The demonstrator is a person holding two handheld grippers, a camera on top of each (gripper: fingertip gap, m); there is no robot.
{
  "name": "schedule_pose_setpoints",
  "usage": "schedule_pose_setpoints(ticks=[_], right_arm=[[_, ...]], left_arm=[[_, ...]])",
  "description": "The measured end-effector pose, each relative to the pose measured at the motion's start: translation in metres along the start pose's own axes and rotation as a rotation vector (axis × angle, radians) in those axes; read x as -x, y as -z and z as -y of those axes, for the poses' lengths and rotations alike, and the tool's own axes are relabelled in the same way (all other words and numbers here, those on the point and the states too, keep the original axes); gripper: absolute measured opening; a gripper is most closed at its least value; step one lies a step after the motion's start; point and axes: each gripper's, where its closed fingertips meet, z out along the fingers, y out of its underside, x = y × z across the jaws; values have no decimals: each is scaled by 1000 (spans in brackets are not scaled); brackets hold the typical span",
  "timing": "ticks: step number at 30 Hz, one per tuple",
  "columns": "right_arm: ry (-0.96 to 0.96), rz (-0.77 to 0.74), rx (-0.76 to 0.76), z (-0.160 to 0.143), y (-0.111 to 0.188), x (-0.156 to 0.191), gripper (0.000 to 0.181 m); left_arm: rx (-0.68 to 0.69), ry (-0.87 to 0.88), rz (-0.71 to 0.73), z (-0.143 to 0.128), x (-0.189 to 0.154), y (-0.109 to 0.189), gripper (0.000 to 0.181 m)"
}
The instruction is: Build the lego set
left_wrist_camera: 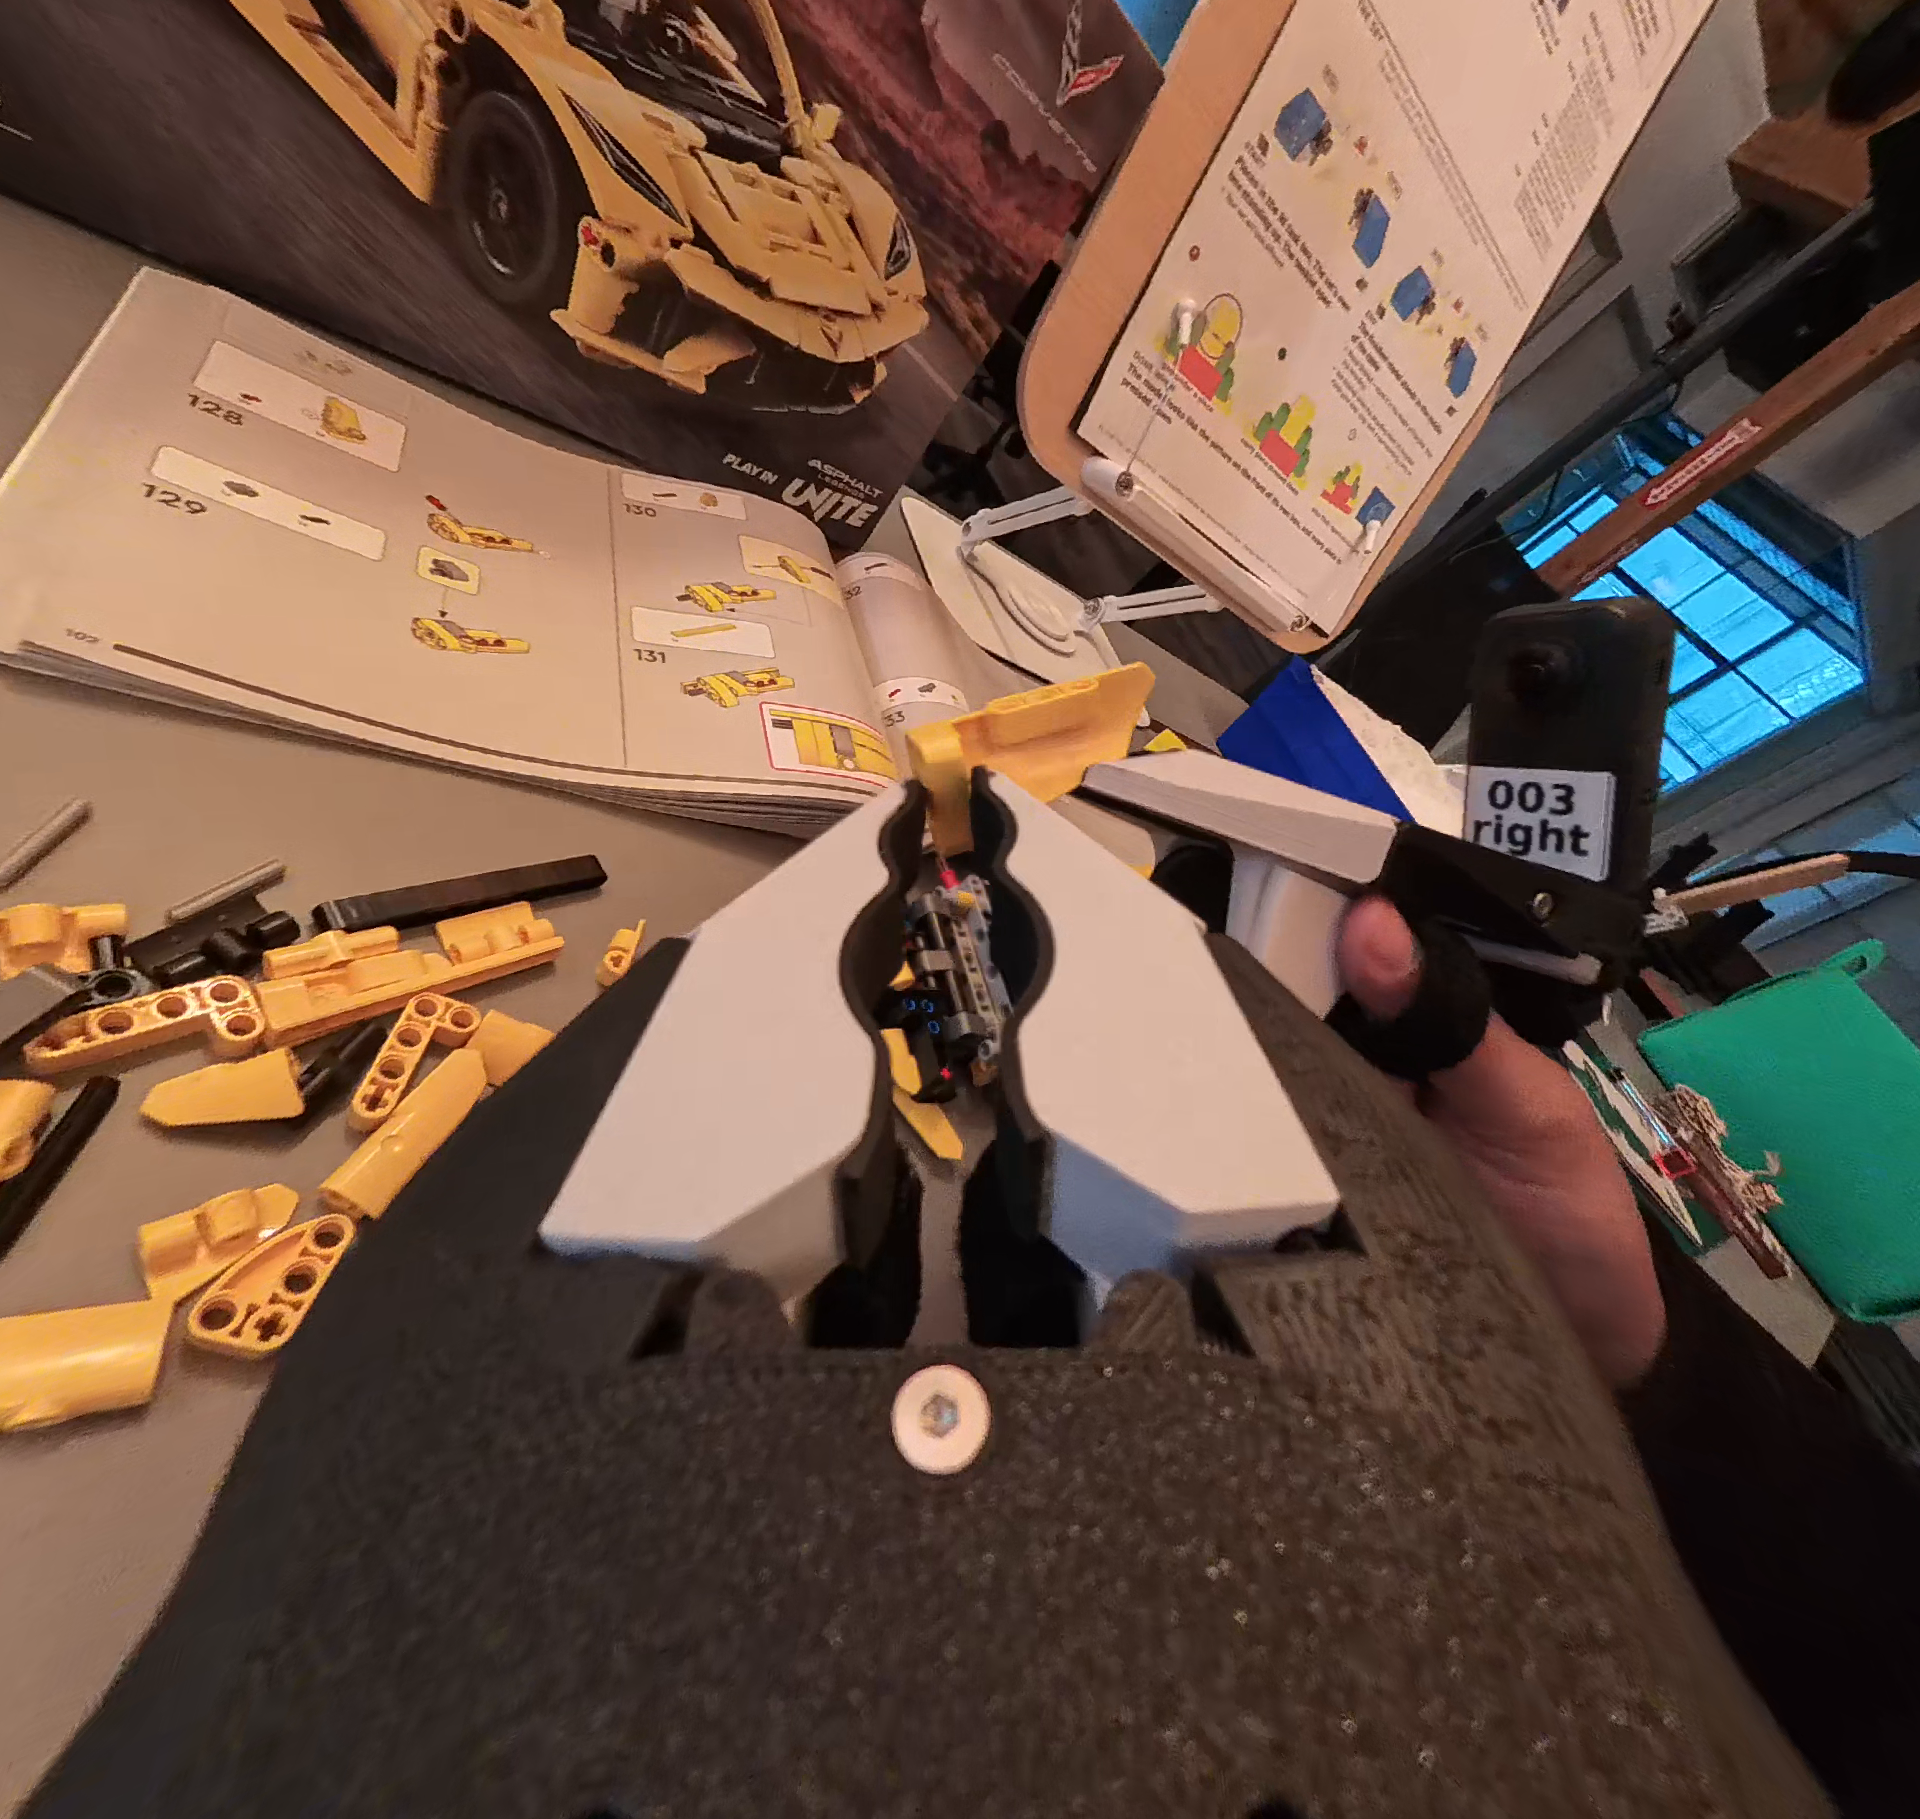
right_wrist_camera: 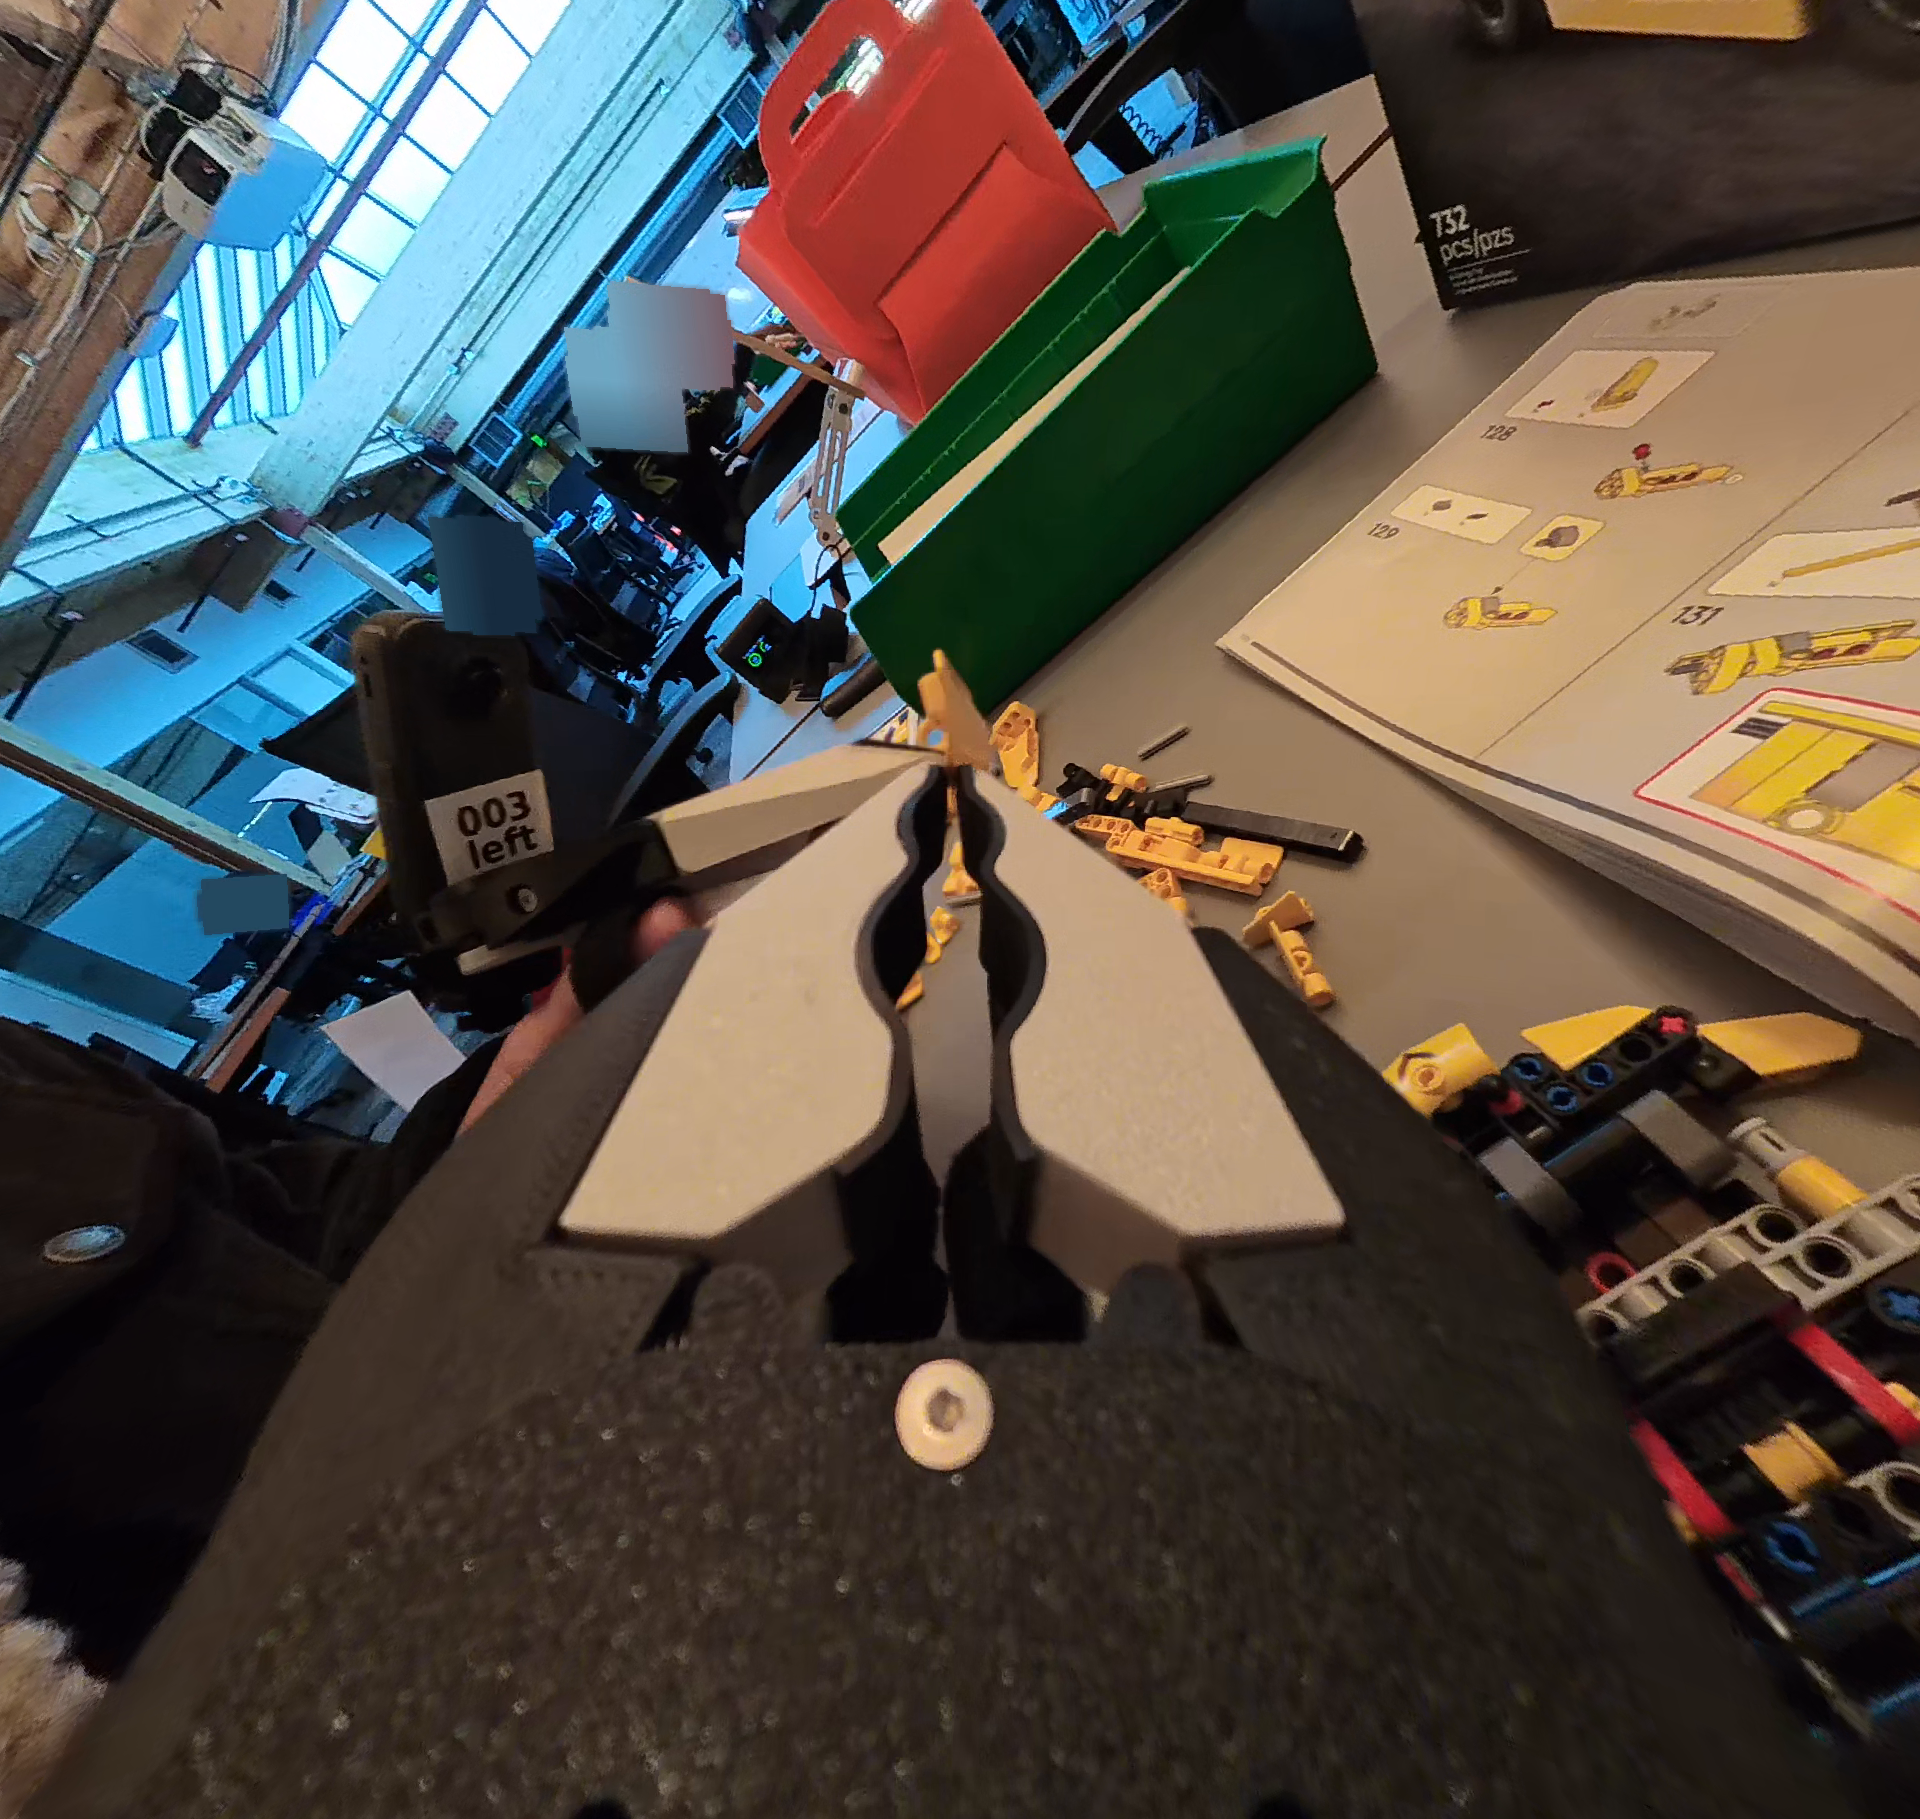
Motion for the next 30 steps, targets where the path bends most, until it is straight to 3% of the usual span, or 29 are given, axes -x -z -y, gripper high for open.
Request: schedule_pose_setpoints(ticks=[4,8,15,21,25,30], right_arm=[[-11,-18,-2,2,5,-8,0],[-56,-27,-23,7,11,-19,0],[-212,73,-65,10,15,-19,0],[-277,156,-85,12,15,-10,0],[-276,173,-101,14,16,-9,0],[-98,69,-83,12,17,-16,0]], left_arm=[[35,-11,-54,-6,-6,-3,11],[52,-17,-119,-7,-9,-3,25],[43,-95,-237,3,-15,0,29],[1,-168,-253,10,-15,-2,33],[-28,-294,-274,10,-18,-2,36],[-94,-208,-406,8,-13,-3,36]])
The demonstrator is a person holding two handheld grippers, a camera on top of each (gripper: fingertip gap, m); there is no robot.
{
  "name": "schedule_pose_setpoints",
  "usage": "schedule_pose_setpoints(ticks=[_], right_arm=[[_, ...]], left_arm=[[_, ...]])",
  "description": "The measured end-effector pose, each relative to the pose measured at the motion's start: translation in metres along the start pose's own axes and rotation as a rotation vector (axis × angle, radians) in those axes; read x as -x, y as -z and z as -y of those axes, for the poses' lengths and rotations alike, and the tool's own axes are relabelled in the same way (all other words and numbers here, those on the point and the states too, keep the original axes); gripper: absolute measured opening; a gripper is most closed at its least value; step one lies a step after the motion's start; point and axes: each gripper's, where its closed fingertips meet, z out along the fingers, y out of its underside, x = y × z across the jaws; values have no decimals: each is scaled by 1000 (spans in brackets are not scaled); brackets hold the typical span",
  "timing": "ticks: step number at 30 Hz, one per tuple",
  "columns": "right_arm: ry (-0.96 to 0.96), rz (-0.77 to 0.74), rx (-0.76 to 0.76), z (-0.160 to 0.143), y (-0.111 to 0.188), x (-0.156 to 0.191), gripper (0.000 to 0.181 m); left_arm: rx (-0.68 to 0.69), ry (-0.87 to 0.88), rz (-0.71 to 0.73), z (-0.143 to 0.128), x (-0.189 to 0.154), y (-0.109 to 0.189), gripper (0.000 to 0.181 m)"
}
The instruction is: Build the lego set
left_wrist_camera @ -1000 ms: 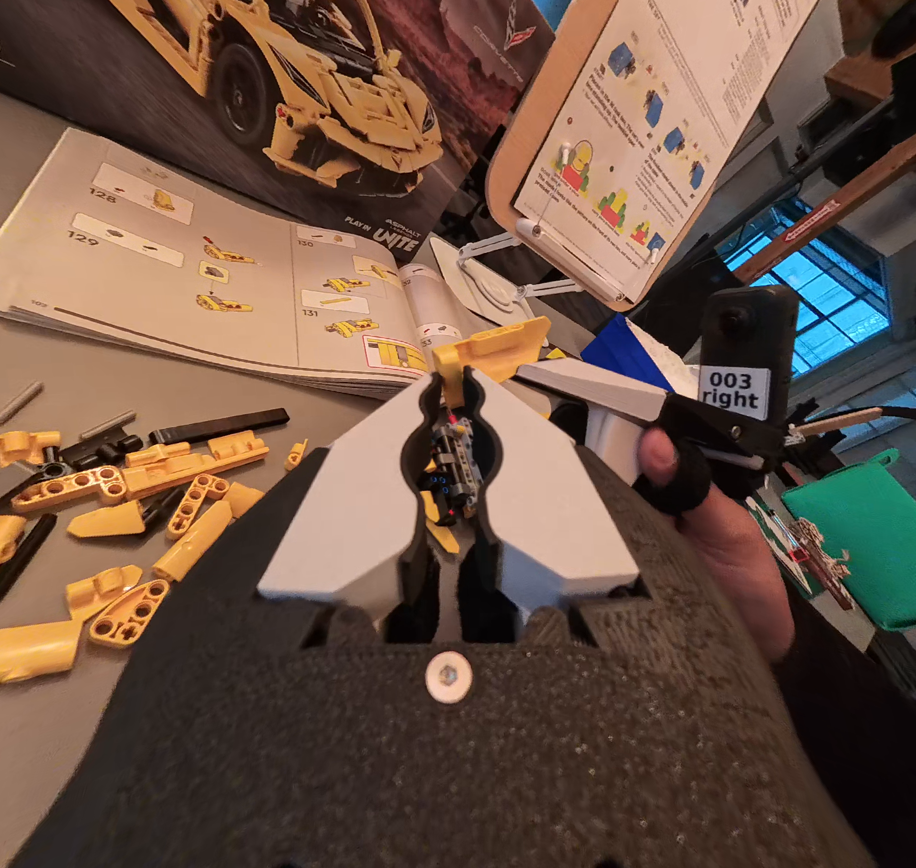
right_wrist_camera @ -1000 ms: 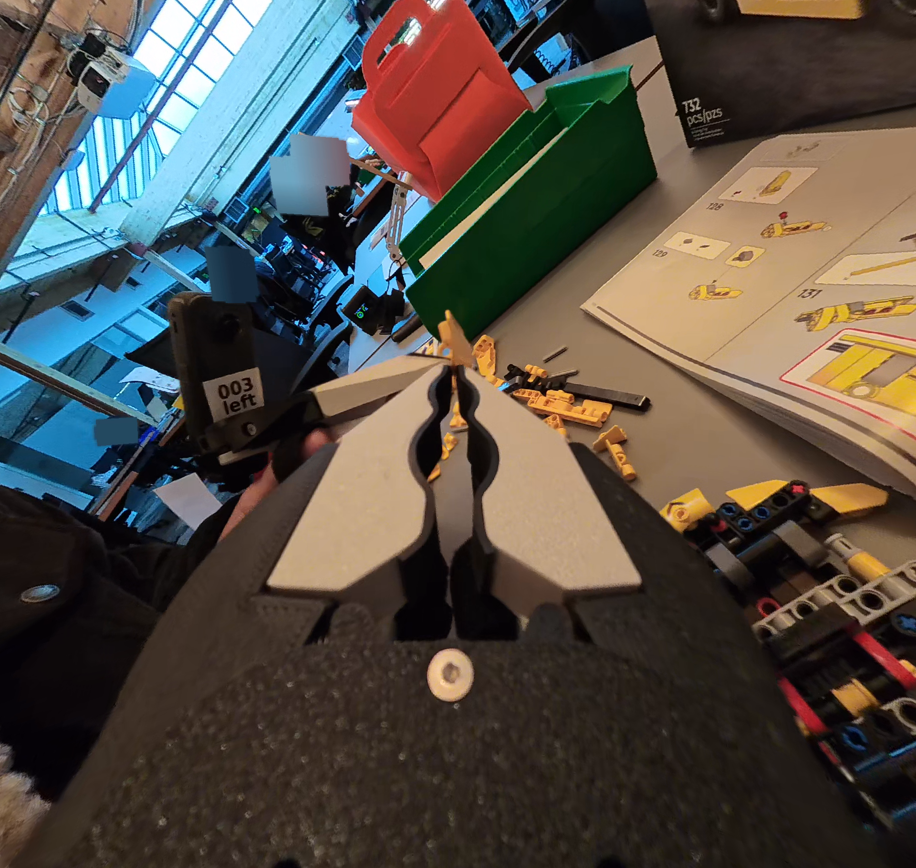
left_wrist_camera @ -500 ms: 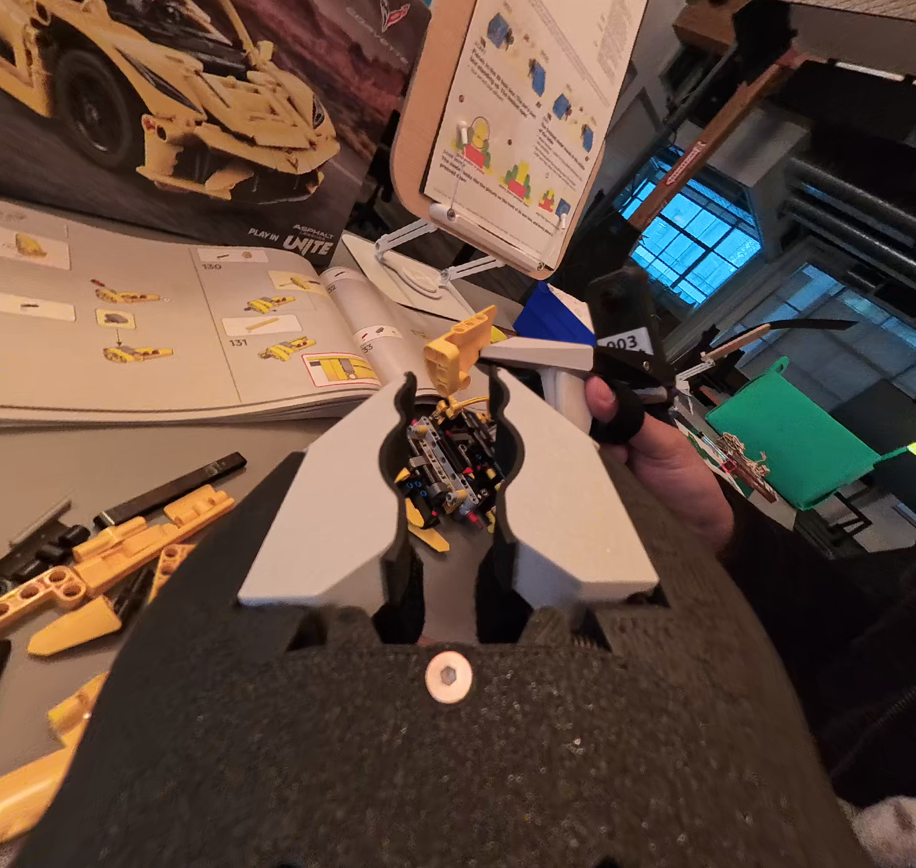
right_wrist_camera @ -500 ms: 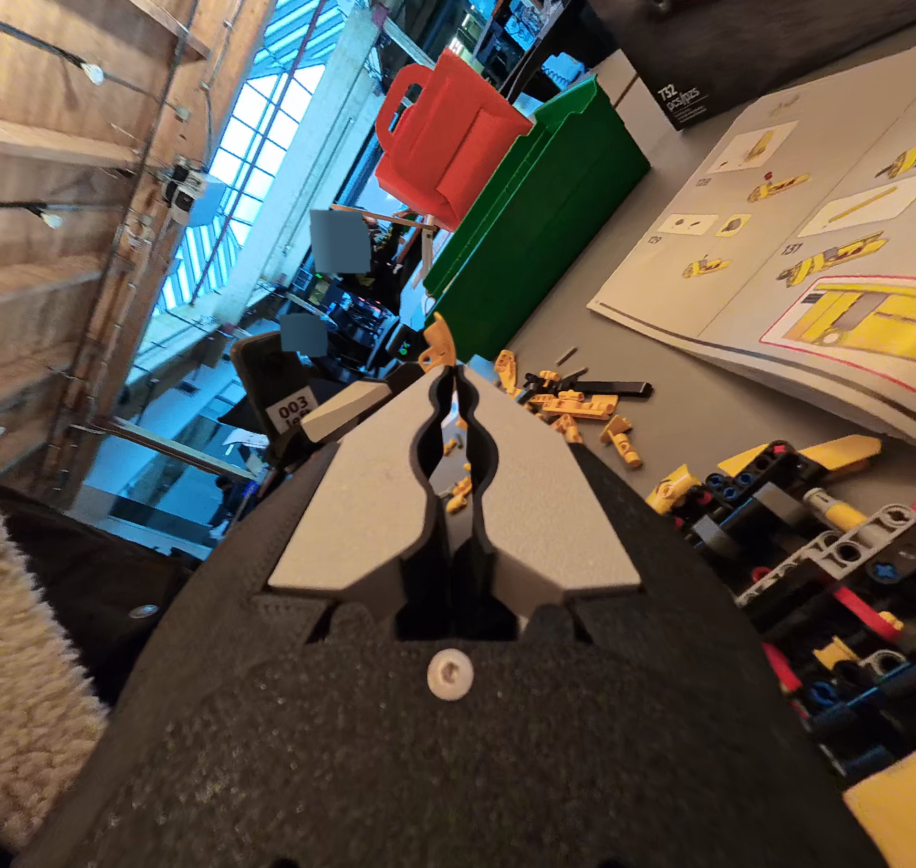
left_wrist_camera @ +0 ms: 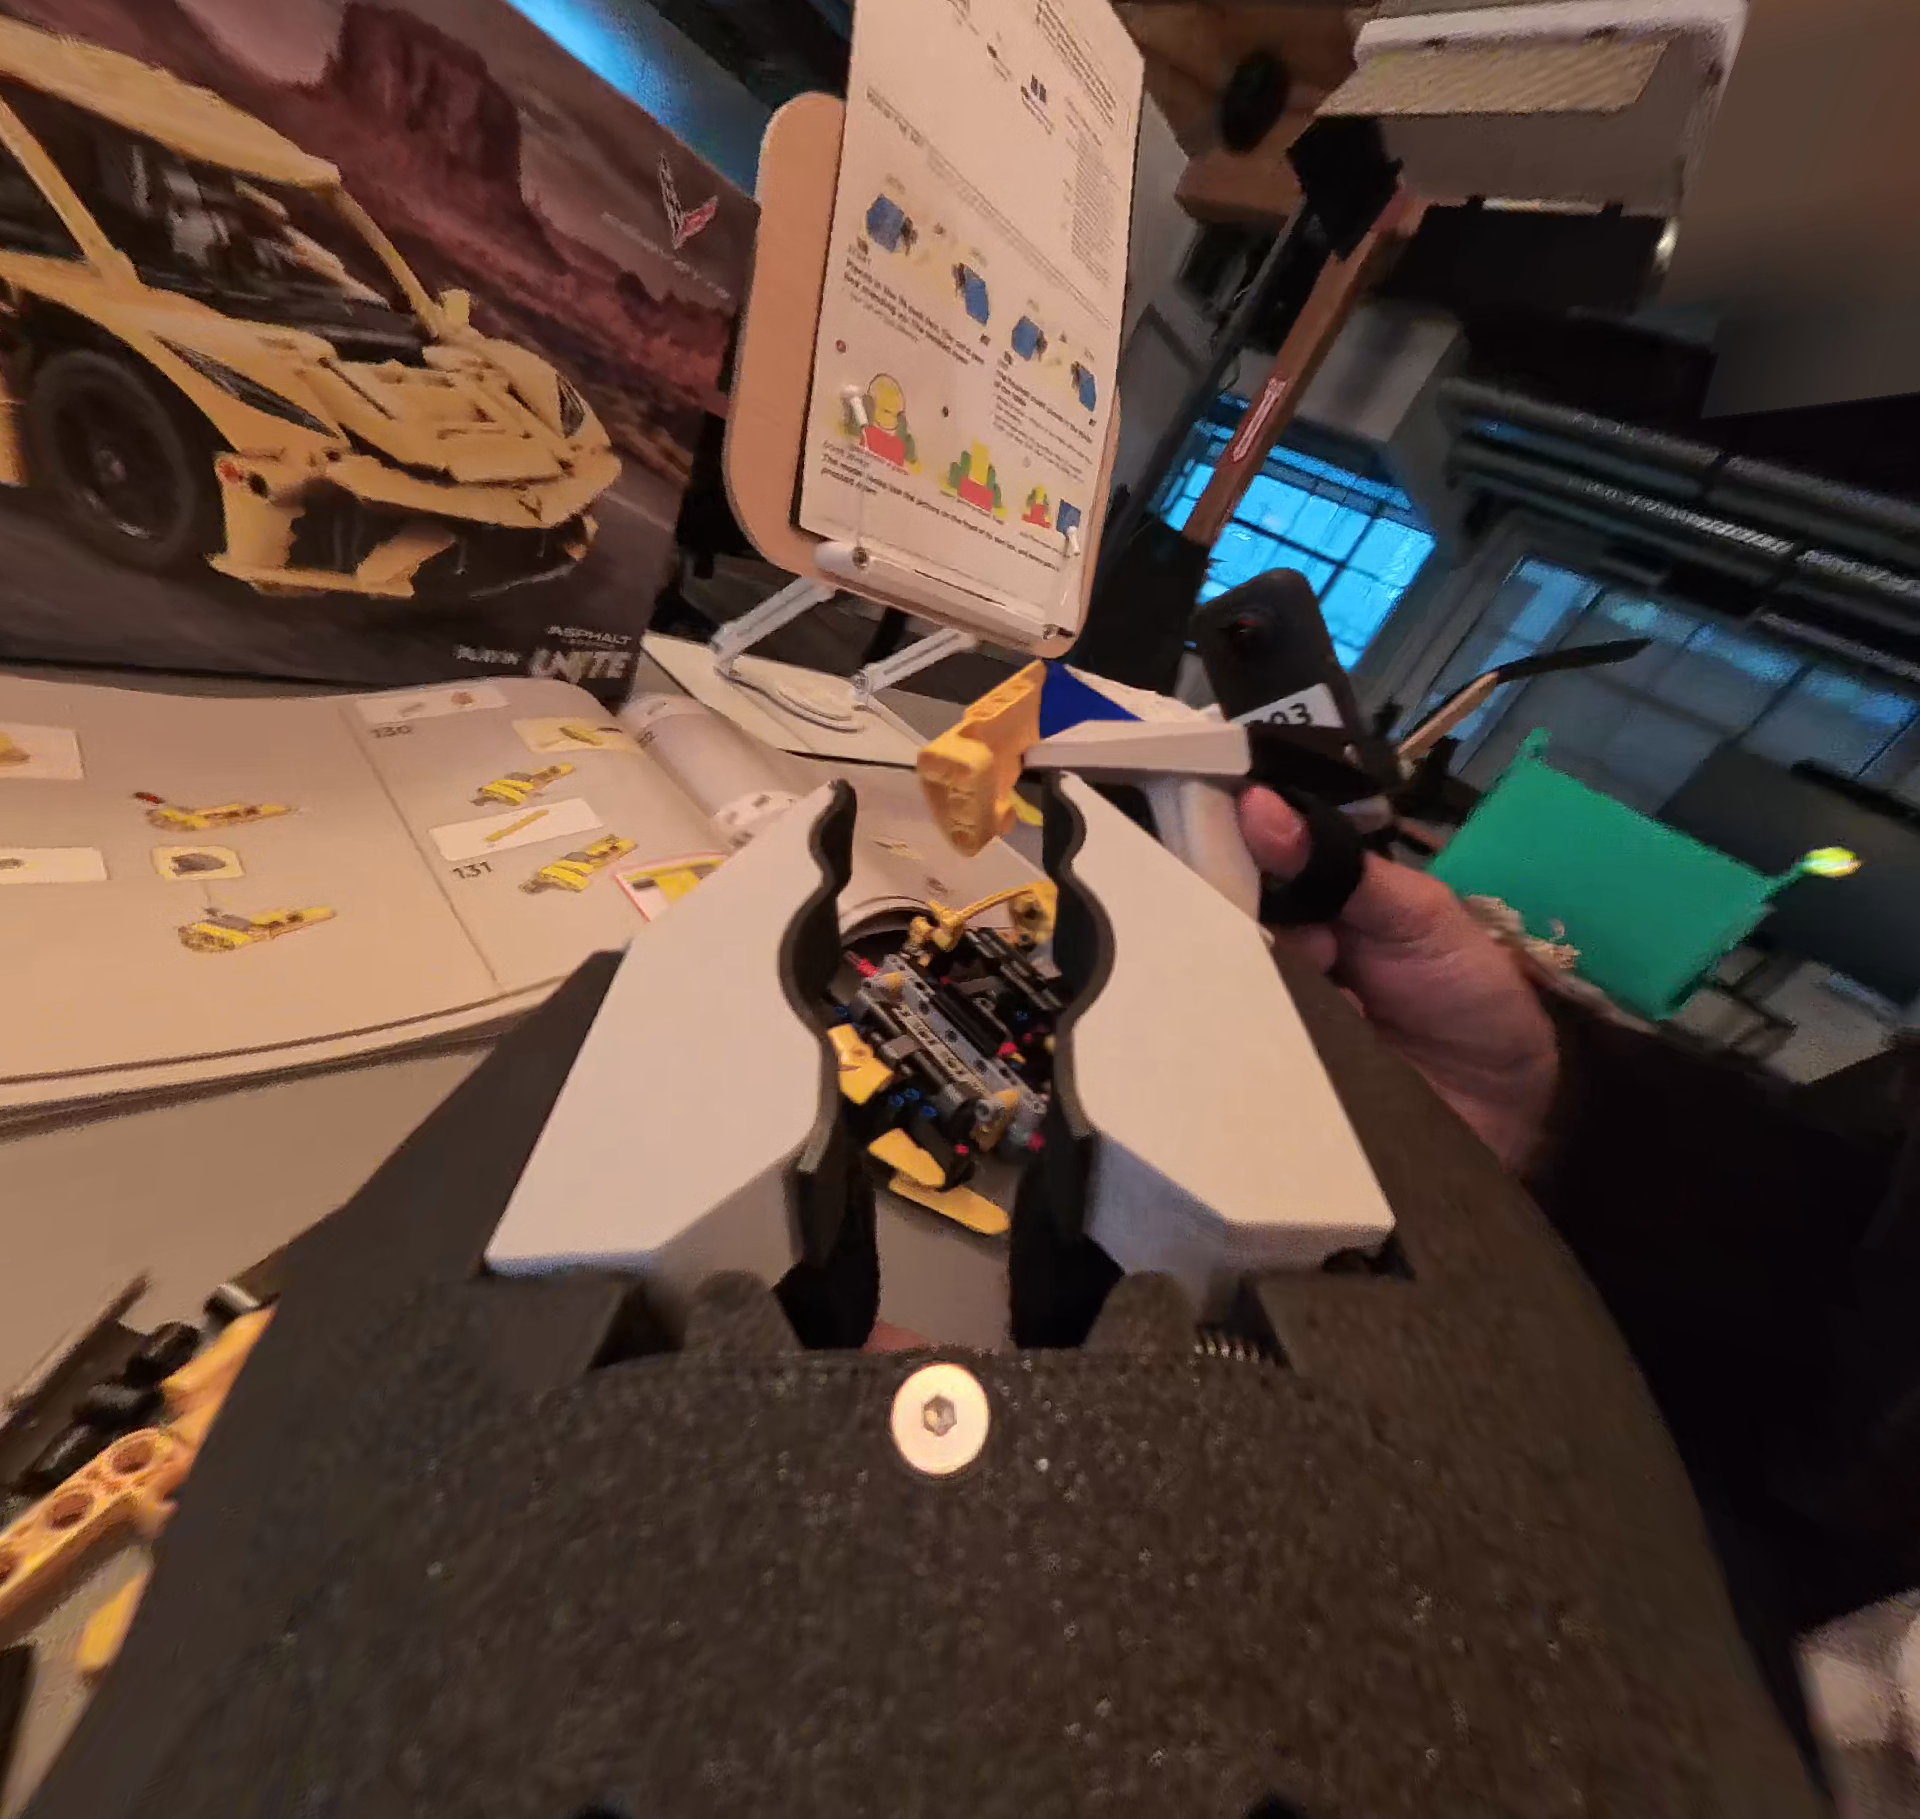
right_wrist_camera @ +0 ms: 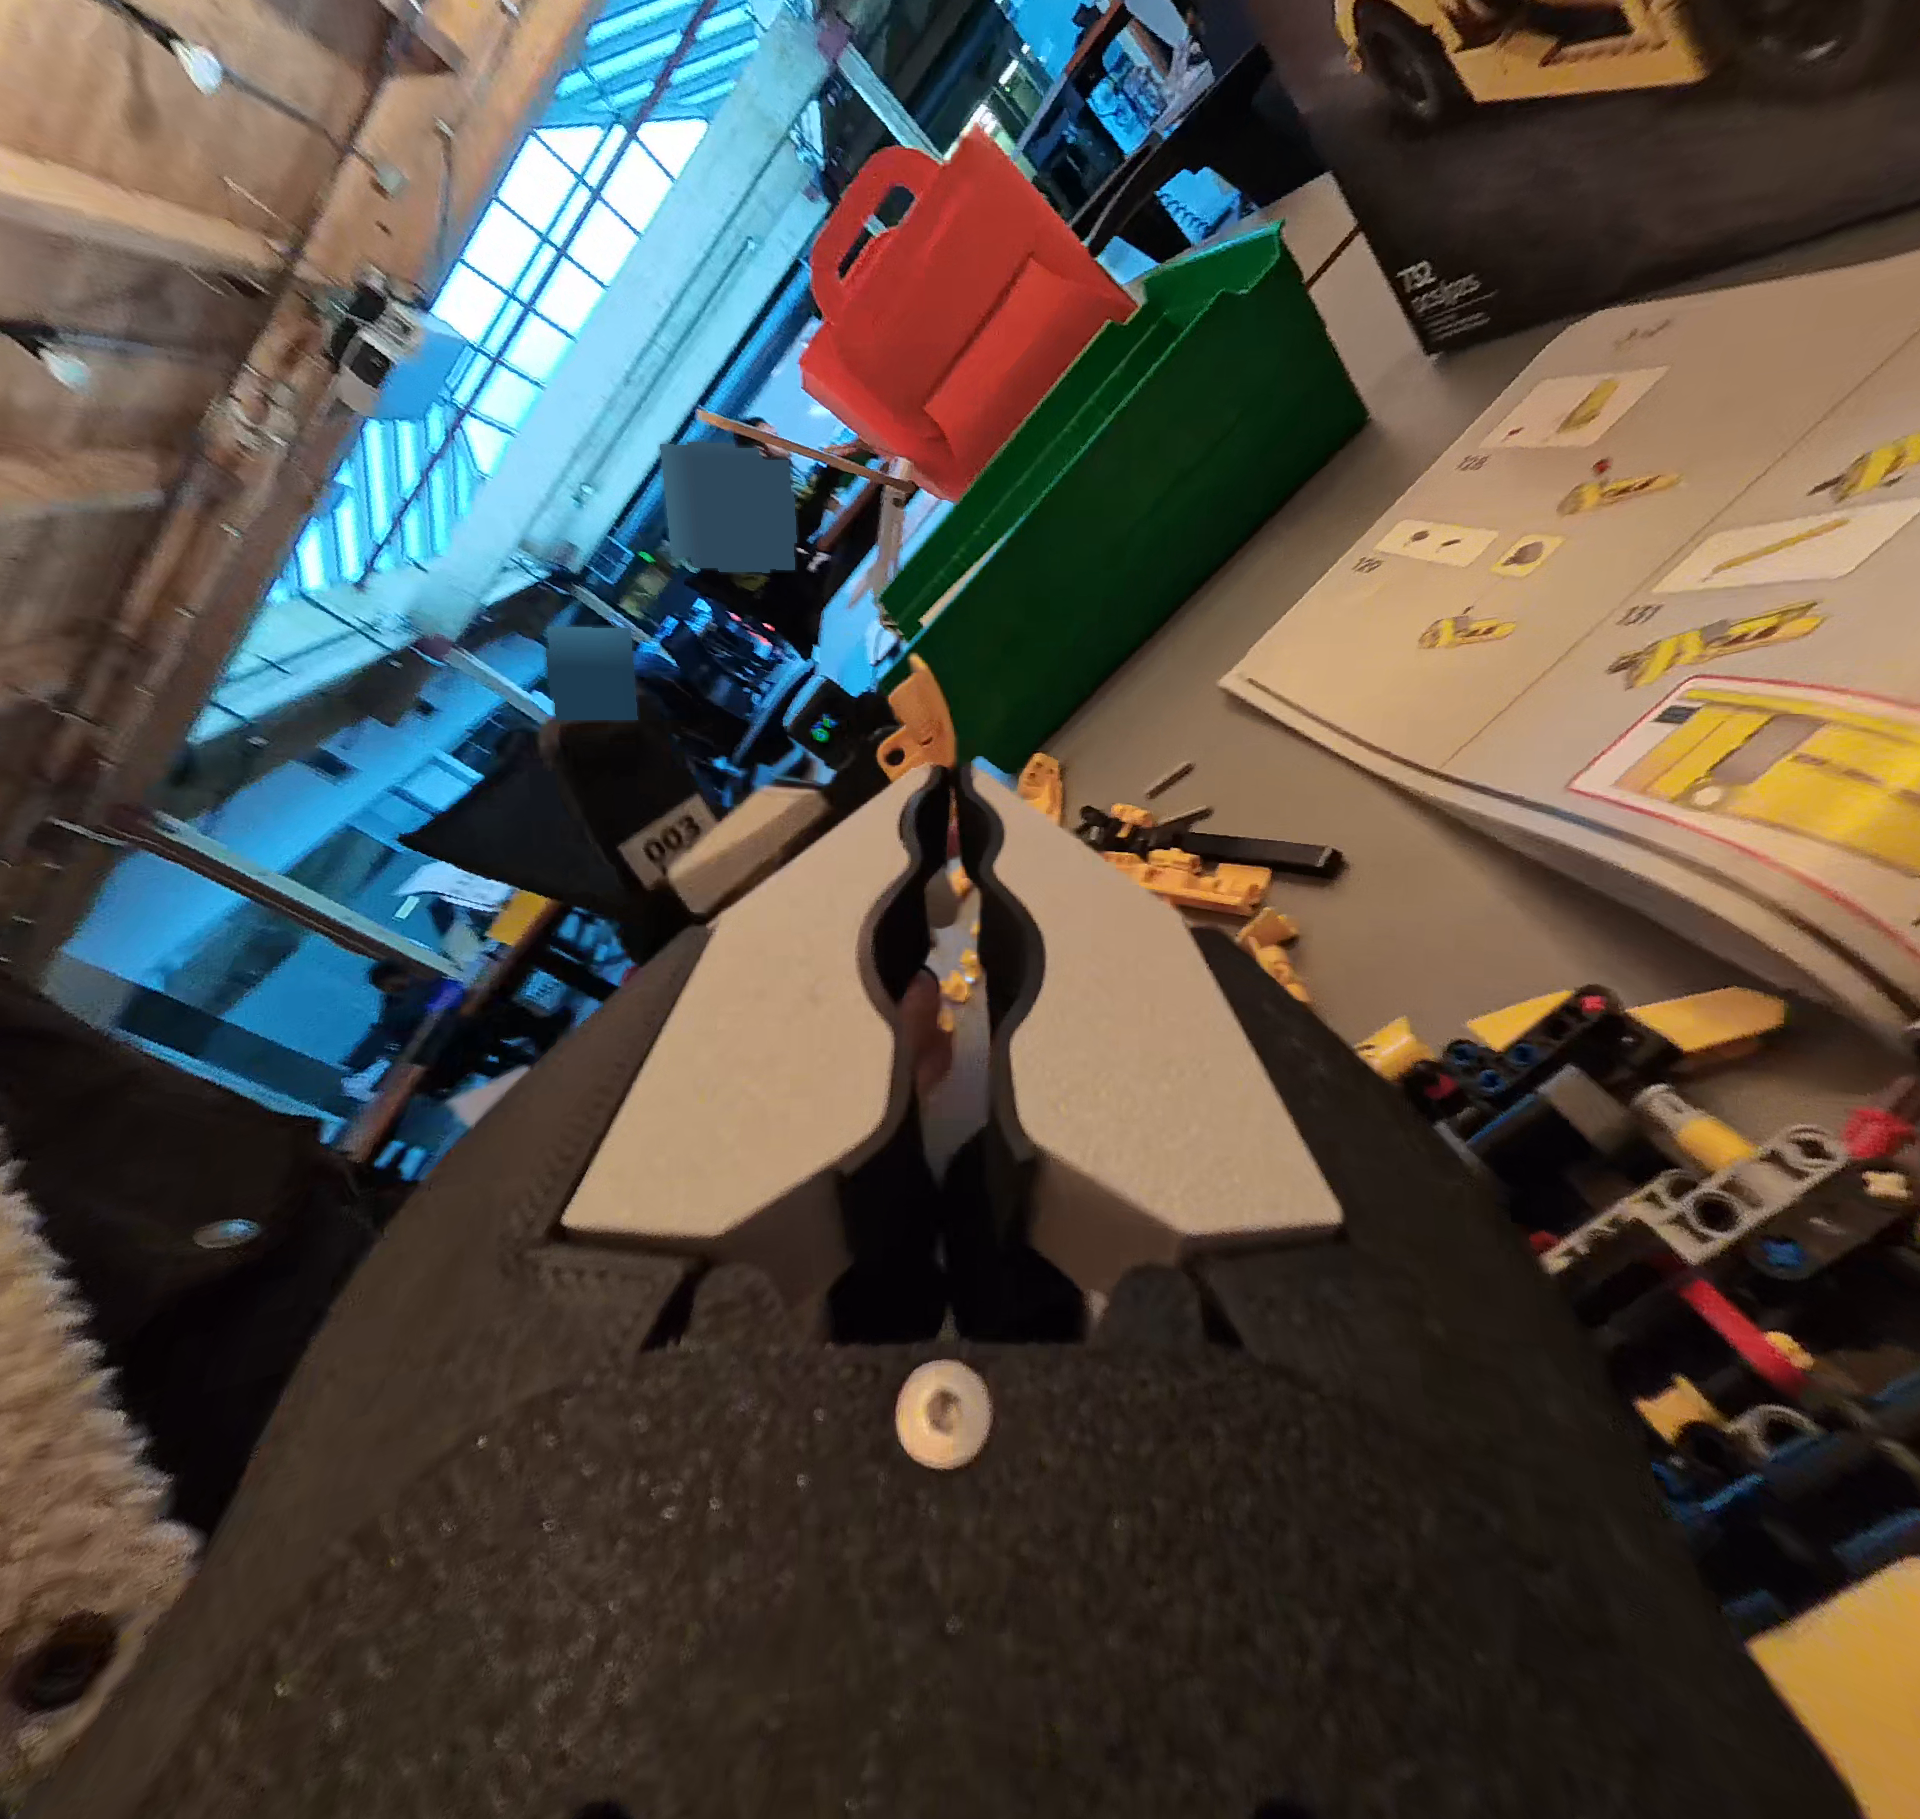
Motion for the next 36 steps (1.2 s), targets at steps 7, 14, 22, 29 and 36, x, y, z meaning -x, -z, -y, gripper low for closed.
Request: schedule_pose_setpoints(ticks=[7,14,22,29,36], right_arm=[[27,96,-33,4,5,4,0],[155,189,-13,-3,3,28,0],[196,178,15,-12,-1,29,0],[156,217,8,-11,-1,33,0],[123,225,24,-13,-2,28,2]], left_arm=[[16,45,-116,-2,-17,-3,38],[23,35,-155,-4,-26,-5,38],[-16,33,-175,2,-30,-2,34],[-23,27,-178,3,-29,-1,17],[51,189,-203,-4,-23,-1,17]])
